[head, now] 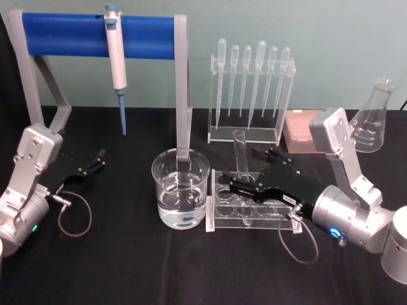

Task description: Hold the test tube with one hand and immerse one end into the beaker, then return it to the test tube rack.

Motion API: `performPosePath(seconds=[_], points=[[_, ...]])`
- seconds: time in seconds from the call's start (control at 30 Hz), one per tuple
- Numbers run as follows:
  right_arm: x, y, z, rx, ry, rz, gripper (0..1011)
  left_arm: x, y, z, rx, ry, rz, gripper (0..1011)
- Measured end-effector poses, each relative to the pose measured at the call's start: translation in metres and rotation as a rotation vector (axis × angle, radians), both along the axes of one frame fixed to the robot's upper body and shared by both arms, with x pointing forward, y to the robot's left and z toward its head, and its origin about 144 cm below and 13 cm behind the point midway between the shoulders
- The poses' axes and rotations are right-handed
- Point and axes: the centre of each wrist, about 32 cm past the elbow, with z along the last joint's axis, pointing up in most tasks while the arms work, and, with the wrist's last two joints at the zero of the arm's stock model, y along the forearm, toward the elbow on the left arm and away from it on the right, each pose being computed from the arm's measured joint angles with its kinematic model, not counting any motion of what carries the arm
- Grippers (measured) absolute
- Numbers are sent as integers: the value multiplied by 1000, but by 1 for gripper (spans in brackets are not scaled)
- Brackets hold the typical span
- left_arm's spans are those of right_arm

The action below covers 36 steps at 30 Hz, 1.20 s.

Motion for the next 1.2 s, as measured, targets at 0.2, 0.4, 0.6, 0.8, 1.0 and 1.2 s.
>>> performPosePath(seconds=[0.2,0.4,0.6,0.8,1.0,1.2], points=[[2,3,1,8,-2,-7,789,0,0,0,0,0,0,1000],[1,4,4,5,-9,-13,596,0,0,0,0,0,0,1000],[0,3,5,10,-10,-16,392,0,0,0,0,0,0,1000],[-2,2,6,22,-15,-21,222,0,0,0,0,0,0,1000],[-6,1,11,48,-35,-23,222,0,0,0,0,0,0,1000],[-13,-1,25,108,-86,-30,222,0,0,0,0,0,0,1000]])
